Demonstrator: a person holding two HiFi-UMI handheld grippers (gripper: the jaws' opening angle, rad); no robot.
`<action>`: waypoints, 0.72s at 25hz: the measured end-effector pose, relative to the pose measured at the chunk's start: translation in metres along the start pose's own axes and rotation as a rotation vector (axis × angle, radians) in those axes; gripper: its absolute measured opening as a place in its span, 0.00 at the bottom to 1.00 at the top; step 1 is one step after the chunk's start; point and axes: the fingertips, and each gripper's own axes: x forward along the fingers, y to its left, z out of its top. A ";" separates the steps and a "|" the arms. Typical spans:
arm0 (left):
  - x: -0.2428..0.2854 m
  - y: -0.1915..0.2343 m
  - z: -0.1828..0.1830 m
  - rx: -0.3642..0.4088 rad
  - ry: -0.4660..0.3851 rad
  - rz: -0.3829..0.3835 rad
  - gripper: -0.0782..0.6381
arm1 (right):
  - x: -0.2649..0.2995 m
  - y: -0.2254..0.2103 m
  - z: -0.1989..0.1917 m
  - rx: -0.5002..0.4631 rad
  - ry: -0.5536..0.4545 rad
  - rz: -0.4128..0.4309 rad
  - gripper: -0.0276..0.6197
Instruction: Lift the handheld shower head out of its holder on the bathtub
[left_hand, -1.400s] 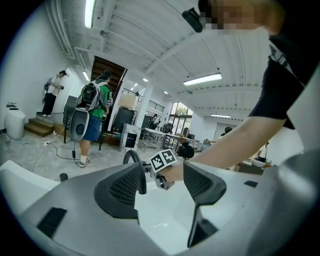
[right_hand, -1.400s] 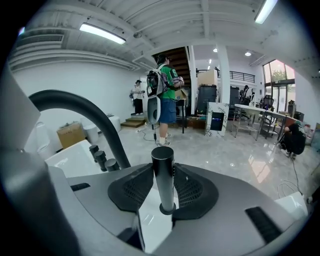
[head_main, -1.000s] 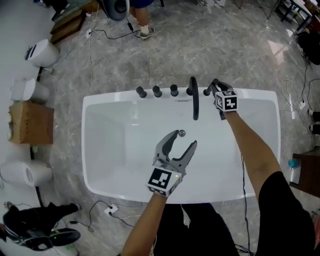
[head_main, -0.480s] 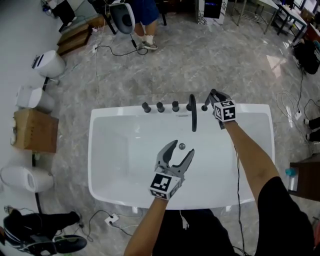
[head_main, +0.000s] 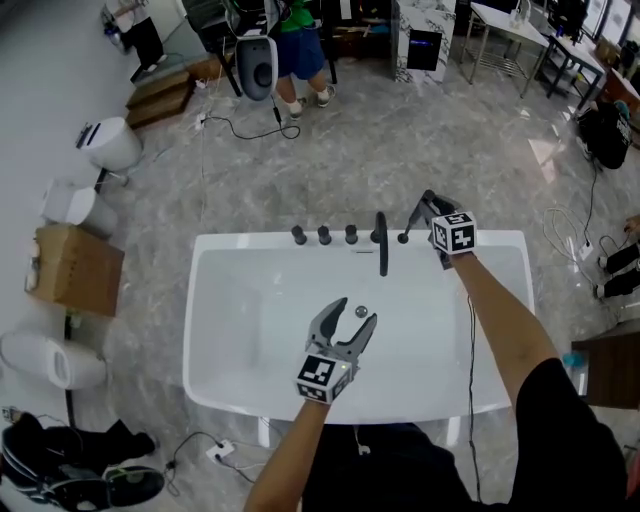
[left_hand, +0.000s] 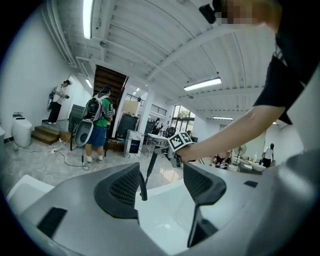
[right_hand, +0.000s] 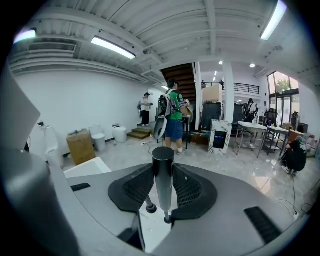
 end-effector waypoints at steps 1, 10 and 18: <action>-0.005 0.000 0.002 0.004 -0.002 0.001 0.46 | -0.006 0.001 0.008 0.000 -0.008 0.000 0.22; -0.037 0.001 0.059 -0.028 -0.073 0.042 0.45 | -0.064 0.015 0.086 -0.038 -0.055 -0.026 0.22; -0.060 0.002 0.088 -0.024 -0.116 0.015 0.40 | -0.094 0.021 0.152 -0.042 -0.132 -0.067 0.22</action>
